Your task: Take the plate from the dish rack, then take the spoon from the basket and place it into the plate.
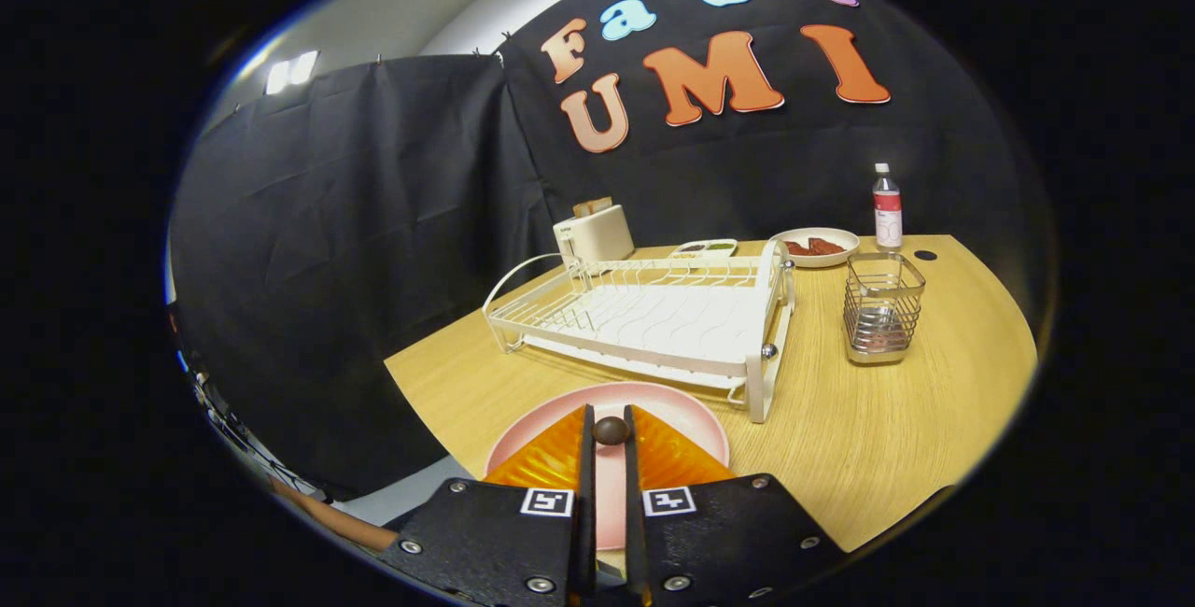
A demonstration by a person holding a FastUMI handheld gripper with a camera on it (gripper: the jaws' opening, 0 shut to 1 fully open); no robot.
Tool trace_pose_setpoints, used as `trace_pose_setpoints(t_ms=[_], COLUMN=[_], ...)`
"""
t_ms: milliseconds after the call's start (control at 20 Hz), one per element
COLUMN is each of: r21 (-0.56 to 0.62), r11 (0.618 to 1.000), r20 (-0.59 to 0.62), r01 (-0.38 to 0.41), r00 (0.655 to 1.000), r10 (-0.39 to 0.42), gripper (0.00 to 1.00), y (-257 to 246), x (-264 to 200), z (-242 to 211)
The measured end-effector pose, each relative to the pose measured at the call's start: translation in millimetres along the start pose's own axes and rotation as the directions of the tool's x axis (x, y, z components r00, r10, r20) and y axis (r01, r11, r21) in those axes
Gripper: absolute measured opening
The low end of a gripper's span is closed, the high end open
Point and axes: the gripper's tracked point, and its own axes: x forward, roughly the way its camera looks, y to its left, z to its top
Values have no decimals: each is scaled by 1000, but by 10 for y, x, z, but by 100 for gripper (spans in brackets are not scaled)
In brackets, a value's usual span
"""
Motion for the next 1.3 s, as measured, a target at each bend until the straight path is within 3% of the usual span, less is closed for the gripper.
trace_pose_setpoints(t_ms=[350,500,750,900,1300], r21=[-63,-55,-72,-86,-77], r11=[998,998,991,978,916], r20=[-32,-16,123,220,410], r01=[19,19,111,190,394], r00=[999,1000,987,961,850], r10=[-21,-20,-102,-167,-332], gripper=[19,32,53,73,91], y=[-56,-51,-140,-185,-161], x=[-3,-2,-122,-265,-677], z=[-120,-48,467,843,1582])
